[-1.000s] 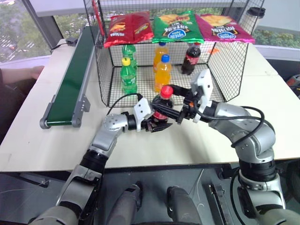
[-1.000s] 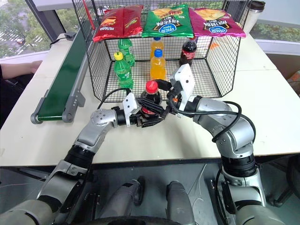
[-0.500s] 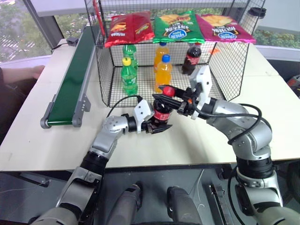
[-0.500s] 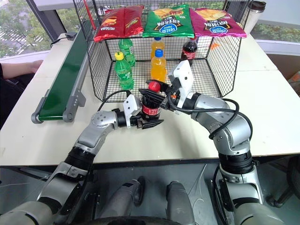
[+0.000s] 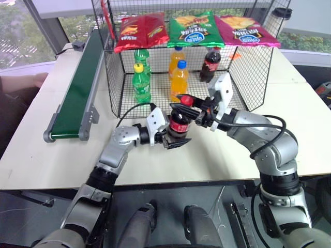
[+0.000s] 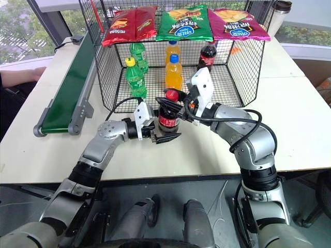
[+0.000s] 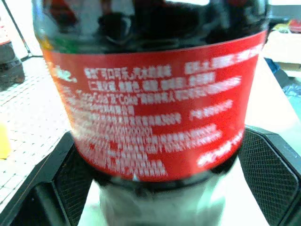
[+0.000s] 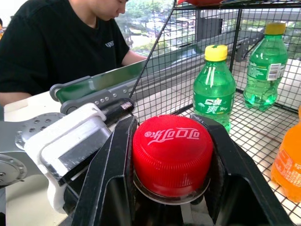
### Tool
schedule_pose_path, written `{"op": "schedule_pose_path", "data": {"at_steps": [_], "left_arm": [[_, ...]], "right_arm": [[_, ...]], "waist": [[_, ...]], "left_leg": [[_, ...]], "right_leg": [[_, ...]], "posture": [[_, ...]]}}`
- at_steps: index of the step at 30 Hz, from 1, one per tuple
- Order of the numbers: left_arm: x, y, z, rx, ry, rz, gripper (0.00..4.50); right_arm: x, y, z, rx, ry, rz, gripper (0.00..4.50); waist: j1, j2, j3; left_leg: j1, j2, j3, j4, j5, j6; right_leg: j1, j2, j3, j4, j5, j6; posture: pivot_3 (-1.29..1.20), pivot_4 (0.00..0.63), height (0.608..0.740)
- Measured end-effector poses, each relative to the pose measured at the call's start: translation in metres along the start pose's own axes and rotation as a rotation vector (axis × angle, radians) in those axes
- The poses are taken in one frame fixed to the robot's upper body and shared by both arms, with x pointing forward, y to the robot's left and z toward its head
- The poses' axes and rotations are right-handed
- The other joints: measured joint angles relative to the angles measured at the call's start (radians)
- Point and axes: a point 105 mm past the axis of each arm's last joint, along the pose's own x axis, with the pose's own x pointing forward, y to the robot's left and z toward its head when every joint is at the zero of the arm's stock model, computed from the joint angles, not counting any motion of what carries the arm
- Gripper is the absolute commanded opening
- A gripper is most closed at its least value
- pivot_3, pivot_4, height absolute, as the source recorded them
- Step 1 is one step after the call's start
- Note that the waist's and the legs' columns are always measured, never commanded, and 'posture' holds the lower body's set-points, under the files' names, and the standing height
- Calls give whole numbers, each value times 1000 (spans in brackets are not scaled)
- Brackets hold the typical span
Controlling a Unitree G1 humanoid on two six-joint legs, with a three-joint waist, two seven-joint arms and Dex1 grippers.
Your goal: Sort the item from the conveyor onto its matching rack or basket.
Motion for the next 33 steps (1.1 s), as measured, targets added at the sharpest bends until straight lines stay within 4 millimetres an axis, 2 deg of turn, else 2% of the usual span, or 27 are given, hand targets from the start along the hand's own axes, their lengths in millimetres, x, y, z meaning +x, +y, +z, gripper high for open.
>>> {"op": "schedule_pose_path", "data": {"at_steps": [2,4,7,11,18,22,29,33], "left_arm": [[-9,1,-2,7,23,17,4477],[-19,-1,-3,3,34,21,4477],[-32,-8,-2,-23,52,14,4477],[-42,-2,6,-39,36,92,4477],[-54,16,18,-54,-10,263,4477],[-61,17,18,-68,-11,311,4477],[-63,19,20,-84,-19,350,4477],[-64,16,12,-125,-13,372,4477]], "right_arm": [[0,-8,-1,1,9,-38,1184],[-5,-25,0,1,4,-118,1184],[-15,-50,13,-7,-32,-231,1184],[-21,-72,26,-37,-69,-328,1184],[-35,-122,8,-47,-29,-560,1184],[-42,-146,-2,-58,-20,-653,1184],[-43,-165,-7,-75,-40,-724,1184],[-39,-173,-7,-86,-49,-743,1184]], "waist": [[-1,0,0],[0,0,0],[3,0,0],[2,0,0],[2,0,0],[1,1,0],[-1,1,0],[-2,1,0]], "left_leg": [[0,0,0,0,0,0],[0,0,0,0,0,0],[0,0,0,0,0,0],[0,0,0,0,0,0],[0,0,1,0,0,0],[0,1,1,0,0,0],[1,2,2,0,0,0],[1,3,3,0,0,0]], "right_leg": [[0,0,0,0,0,0],[0,1,0,0,0,0],[0,1,0,0,0,-1],[0,1,0,0,0,-1],[0,2,1,0,0,-1],[0,3,1,0,0,-1],[0,5,2,0,1,-2],[0,6,4,0,1,-2]], "posture": [[0,150,738],[0,150,738],[0,150,738],[0,150,738],[0,150,738],[0,150,738],[0,150,738],[0,150,738]]}}
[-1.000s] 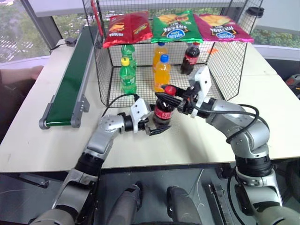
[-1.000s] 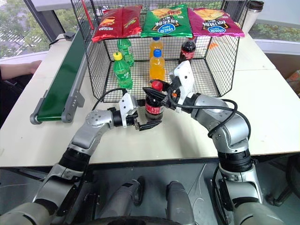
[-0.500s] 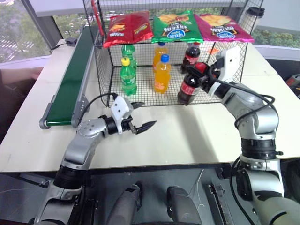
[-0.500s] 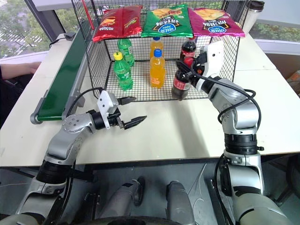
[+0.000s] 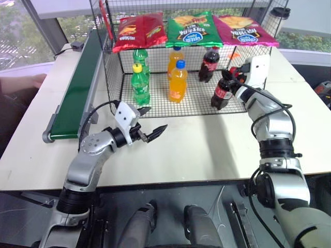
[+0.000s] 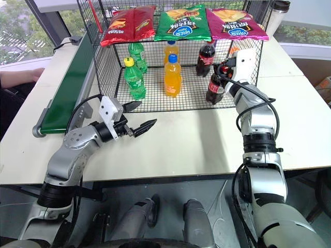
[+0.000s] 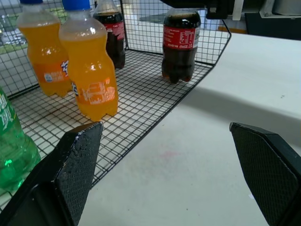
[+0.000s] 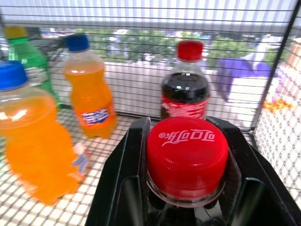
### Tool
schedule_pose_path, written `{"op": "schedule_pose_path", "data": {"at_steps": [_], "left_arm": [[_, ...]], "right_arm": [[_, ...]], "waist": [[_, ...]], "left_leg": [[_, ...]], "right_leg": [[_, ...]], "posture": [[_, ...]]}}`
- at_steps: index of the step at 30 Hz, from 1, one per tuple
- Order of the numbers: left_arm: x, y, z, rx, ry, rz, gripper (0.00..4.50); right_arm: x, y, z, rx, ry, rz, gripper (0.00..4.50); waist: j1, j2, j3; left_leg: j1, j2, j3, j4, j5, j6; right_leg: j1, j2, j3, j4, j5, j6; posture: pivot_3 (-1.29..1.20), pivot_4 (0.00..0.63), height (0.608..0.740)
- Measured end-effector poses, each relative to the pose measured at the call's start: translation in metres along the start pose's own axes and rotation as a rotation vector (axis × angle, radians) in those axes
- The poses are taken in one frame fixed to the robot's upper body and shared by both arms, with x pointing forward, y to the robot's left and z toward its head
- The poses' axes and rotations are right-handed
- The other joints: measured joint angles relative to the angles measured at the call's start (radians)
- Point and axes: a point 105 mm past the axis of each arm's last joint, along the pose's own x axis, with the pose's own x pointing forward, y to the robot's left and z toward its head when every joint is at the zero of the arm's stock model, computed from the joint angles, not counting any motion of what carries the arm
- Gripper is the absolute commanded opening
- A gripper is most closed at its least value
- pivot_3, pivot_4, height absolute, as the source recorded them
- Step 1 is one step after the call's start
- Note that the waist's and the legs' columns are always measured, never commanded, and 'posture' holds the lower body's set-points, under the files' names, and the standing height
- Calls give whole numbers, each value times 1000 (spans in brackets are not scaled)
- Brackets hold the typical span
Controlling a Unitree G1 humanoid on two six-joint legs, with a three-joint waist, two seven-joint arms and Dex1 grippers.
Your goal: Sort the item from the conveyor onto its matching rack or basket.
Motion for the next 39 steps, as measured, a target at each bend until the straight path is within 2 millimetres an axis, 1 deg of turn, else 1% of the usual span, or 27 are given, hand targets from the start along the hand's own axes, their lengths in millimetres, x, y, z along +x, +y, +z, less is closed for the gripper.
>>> {"op": "schedule_pose_path", "data": {"at_steps": [5,11,22,23,24,25,27,28,36,39], "left_arm": [[2,0,-1,-34,-11,22,4477],[7,-1,0,-63,-35,53,4477],[19,-13,-2,-89,-48,55,4477],[19,-13,-2,-86,-47,58,4500],[19,-12,-2,-86,-46,61,4500],[19,-12,-2,-84,-44,64,4500],[19,-11,-3,-82,-41,68,4500],[19,-11,-3,-81,-41,69,4500],[19,-10,-6,-80,-34,76,4500],[20,-11,-8,-82,-32,73,4500]], "right_arm": [[10,-1,2,-7,-19,-10,1184],[19,-1,-2,-4,-13,-15,1184],[23,-1,-7,-10,-8,0,1184],[23,-1,-7,-10,-5,6,2221],[23,-1,-7,-11,-5,11,2595],[23,0,-6,-11,-7,17,3074],[24,1,-3,-13,-15,26,4153],[25,2,-1,-14,-19,27,4464],[25,1,0,-27,-18,27,4464],[23,-2,4,-36,-22,22,4464]], "waist": [[0,0,0],[0,0,0],[-2,0,0],[-2,0,0],[-2,0,0],[-2,0,0],[-2,0,0],[-2,0,0],[-2,0,0],[-1,0,0]], "left_leg": [[0,1,0,0,0,0],[0,2,1,0,0,-1],[1,2,2,0,0,-1],[1,2,2,0,0,-1],[1,2,2,0,0,-1],[1,2,2,0,0,-1],[1,2,2,0,0,-1],[1,3,2,0,0,-1],[1,3,2,0,1,-1],[1,3,3,0,1,-1]], "right_leg": [[0,2,1,0,1,0],[0,3,3,0,2,-1],[0,4,4,0,2,0],[0,4,4,0,2,-1],[0,4,4,0,2,-1],[0,4,4,0,2,-1],[0,4,4,0,3,-1],[0,4,4,0,3,-1],[0,4,4,0,3,-1],[0,4,5,0,3,-1]], "posture": [[0,150,738],[0,150,738],[0,150,738],[0,150,738],[0,150,738],[0,150,738],[0,150,738],[0,150,738],[0,150,738],[0,150,738]]}}
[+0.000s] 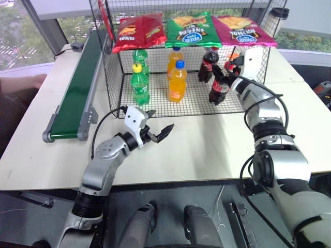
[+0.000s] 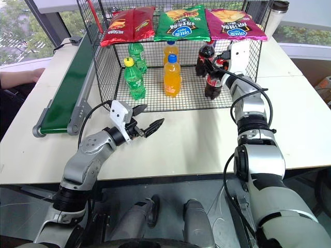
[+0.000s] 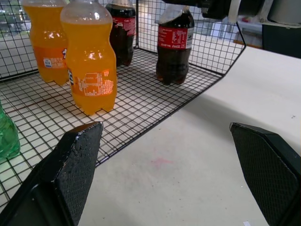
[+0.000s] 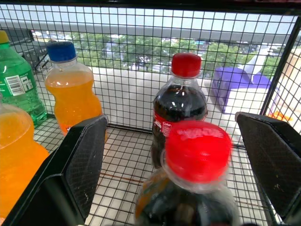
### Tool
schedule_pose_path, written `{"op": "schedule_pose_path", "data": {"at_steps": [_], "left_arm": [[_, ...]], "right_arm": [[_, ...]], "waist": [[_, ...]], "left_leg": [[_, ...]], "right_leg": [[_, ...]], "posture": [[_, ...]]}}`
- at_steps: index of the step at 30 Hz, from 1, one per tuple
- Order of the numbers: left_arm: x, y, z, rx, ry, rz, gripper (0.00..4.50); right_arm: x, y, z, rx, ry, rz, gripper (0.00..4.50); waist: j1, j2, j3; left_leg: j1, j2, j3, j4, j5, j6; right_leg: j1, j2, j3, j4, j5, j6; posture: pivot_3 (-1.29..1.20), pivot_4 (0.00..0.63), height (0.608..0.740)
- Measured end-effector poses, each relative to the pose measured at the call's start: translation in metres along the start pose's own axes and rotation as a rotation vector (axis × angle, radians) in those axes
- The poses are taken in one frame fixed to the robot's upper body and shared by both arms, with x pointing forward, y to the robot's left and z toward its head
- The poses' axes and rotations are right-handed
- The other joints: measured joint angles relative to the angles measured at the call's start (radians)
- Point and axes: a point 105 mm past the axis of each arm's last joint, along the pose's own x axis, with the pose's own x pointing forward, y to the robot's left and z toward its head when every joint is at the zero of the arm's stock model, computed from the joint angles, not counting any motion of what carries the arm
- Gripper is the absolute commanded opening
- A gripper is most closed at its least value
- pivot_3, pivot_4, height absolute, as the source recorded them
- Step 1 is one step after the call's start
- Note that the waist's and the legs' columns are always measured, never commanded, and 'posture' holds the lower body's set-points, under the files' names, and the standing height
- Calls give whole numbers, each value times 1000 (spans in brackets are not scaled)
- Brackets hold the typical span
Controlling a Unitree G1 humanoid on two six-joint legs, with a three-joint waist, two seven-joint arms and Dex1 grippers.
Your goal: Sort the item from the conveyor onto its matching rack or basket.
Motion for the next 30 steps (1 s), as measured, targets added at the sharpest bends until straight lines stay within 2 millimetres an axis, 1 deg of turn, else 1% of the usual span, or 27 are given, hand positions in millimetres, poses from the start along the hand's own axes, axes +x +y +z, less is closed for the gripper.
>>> {"op": "schedule_pose_path", "data": {"at_steps": [3,6,8,9,11,15,18,21,22,25,27,30], "left_arm": [[1,1,-4,-6,9,0,4500],[3,3,-5,-6,15,0,4500],[4,3,-4,-2,13,-4,4500],[4,4,-3,5,12,-6,4500],[4,6,-4,10,15,-6,4500],[1,11,-7,21,31,8,4500],[-7,16,-14,19,48,34,4500],[-17,22,-23,7,76,67,4500],[-20,23,-24,7,82,75,4500],[-27,24,-27,16,93,100,4500],[-29,23,-29,14,99,107,4500],[-33,23,-32,16,108,120,4500]], "right_arm": [[-6,-8,5,-24,-11,-17,4464],[-15,-12,3,-52,-17,-25,4464],[-24,-15,-1,-74,-3,-25,4464],[-33,-17,-5,-92,16,-19,4464],[-43,-15,-7,-94,32,6,4464],[-72,7,-19,-46,91,123,4464],[-91,23,-37,6,152,172,4464],[-108,49,-60,104,223,246,4464],[-112,57,-65,129,241,272,4464],[-124,87,-69,190,268,387,4464],[-128,101,-68,217,270,437,4464],[-132,113,-73,219,294,478,4464]], "waist": [[2,0,0],[3,0,0],[4,0,0],[5,0,0],[5,0,0],[1,1,-1],[2,1,-1],[3,2,-1],[4,2,-1],[5,2,-1],[5,1,-1],[6,1,-1]], "left_leg": [[0,0,0,0,0,0],[0,0,0,0,0,0],[0,0,0,0,0,0],[0,0,0,0,0,0],[0,0,0,0,0,0],[0,1,1,0,0,0],[1,2,1,0,0,0],[1,2,1,0,0,0],[1,2,1,1,0,0],[1,2,1,1,-1,-1],[1,2,1,1,-2,-2],[1,2,1,1,-2,-3]], "right_leg": [[0,0,0,0,0,0],[0,0,0,0,0,0],[0,0,0,0,0,0],[0,0,0,0,0,0],[0,0,0,0,0,0],[0,0,1,0,0,0],[0,0,1,0,-1,-4],[0,0,1,0,-1,-4],[0,0,1,0,-1,-4],[0,0,1,0,-1,-4],[0,0,1,0,-1,-4],[0,0,1,0,-1,-4]], "posture": [[0,150,738],[0,150,738],[0,150,738],[0,150,738],[0,150,738],[0,150,738],[0,150,738],[0,150,738],[0,150,738],[0,150,738],[0,150,738],[0,150,738]]}}
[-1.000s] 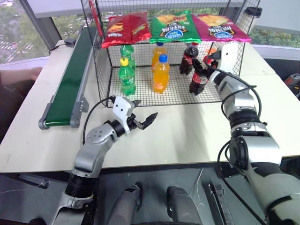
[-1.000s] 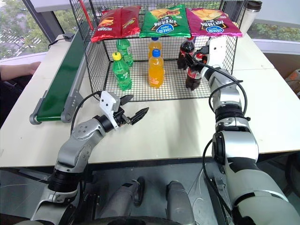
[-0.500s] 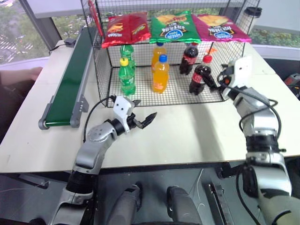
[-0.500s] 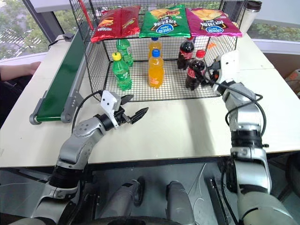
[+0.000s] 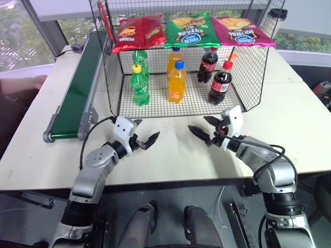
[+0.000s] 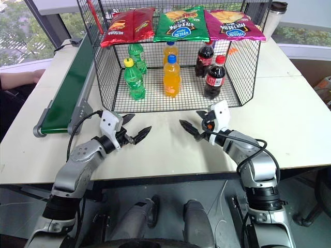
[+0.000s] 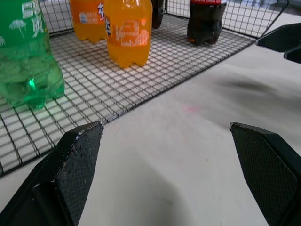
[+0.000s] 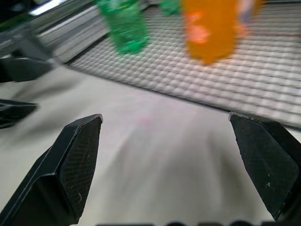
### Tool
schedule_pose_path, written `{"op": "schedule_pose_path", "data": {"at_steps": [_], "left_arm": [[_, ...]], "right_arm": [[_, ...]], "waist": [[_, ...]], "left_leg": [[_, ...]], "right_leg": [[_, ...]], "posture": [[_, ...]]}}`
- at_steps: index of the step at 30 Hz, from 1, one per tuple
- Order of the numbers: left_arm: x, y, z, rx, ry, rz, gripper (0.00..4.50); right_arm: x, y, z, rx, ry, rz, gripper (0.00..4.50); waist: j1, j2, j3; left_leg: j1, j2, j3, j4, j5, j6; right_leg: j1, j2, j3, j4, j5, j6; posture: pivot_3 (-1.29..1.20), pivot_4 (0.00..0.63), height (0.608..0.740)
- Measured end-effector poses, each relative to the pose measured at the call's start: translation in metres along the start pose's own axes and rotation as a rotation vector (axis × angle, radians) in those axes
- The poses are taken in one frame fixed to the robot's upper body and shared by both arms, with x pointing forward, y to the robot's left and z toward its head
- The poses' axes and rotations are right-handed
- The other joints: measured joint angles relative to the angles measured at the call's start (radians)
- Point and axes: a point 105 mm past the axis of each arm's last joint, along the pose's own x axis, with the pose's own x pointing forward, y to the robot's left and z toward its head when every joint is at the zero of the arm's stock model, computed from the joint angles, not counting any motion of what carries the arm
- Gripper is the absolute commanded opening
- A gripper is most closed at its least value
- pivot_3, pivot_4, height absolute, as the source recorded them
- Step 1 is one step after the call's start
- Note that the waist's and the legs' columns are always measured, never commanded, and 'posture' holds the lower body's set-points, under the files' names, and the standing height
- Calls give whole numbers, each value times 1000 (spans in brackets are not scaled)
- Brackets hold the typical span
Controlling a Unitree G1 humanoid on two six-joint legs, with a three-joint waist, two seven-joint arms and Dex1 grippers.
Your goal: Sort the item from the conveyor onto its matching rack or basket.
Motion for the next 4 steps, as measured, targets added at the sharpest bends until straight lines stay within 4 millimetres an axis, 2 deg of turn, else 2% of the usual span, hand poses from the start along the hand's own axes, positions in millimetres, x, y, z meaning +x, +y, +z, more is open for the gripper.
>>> {"op": "schedule_pose_path", "data": {"at_steps": [4], "left_arm": [[-1,0,1,6,-2,5,4500]], "right_arm": [[4,11,-11,0,33,43,4464]], "waist": [[0,0,0]], "left_leg": [[0,0,0,0,0,0]], "right_leg": [[0,0,0,0,0,0]], "posture": [[0,150,738]]}}
